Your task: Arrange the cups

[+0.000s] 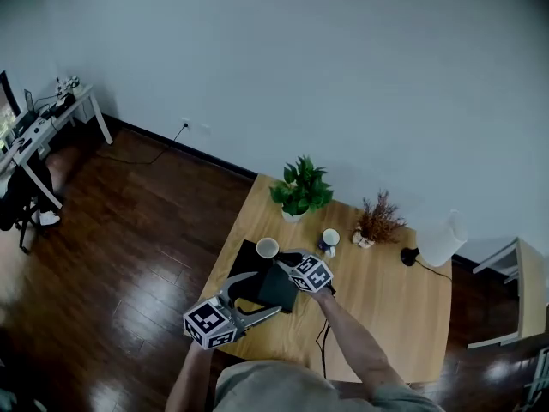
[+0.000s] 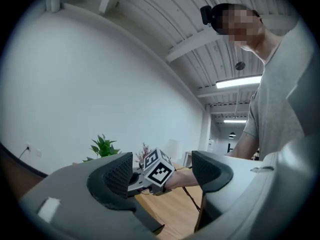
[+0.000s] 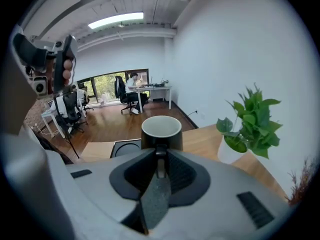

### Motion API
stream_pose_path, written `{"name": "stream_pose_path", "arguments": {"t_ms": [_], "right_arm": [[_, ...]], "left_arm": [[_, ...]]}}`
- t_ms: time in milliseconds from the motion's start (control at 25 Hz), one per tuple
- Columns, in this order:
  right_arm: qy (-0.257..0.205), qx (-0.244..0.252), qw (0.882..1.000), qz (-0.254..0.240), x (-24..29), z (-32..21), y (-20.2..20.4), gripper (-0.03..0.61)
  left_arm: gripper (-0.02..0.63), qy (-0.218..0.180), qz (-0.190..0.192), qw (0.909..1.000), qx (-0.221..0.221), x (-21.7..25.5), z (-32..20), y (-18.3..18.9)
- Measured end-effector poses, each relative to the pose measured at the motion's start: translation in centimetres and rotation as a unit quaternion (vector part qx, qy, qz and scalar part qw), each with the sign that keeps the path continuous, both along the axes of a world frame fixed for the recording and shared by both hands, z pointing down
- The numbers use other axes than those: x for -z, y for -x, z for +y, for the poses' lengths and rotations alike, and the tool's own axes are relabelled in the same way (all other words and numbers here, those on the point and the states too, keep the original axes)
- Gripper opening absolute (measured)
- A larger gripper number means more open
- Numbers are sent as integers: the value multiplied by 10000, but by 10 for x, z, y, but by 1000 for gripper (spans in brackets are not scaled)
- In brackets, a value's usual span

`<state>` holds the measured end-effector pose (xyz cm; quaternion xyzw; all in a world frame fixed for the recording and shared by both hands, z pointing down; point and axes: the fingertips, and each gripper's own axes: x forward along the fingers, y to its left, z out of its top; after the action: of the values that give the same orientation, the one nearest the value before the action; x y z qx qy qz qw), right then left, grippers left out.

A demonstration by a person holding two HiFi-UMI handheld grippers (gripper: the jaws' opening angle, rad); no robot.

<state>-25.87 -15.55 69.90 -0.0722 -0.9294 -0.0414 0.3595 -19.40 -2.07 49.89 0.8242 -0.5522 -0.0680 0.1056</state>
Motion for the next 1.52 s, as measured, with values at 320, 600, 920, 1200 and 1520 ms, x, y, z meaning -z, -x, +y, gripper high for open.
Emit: {"name": "stream_pose_path", "arguments": {"t_ms": [320, 600, 920, 1200, 1520], "right_arm": [[-52, 94, 9995, 284, -44, 10, 37, 81], [65, 103, 9995, 304, -60, 22, 33, 81], [163, -96, 9989, 433, -68, 23, 31, 116], [620, -951, 9931, -289, -30, 5, -28, 152], [786, -2558, 9607, -740, -21, -86, -147, 158]], "left_arm": [[354, -26, 240, 9996, 161, -13, 15, 6], [354, -56, 400, 9990, 201, -17, 16, 12], [354, -132, 455, 9989, 62, -10, 3, 0], [354, -139, 578, 9979, -237, -1, -13, -17], [354, -163, 593, 9936, -944, 9, -62, -61]]}}
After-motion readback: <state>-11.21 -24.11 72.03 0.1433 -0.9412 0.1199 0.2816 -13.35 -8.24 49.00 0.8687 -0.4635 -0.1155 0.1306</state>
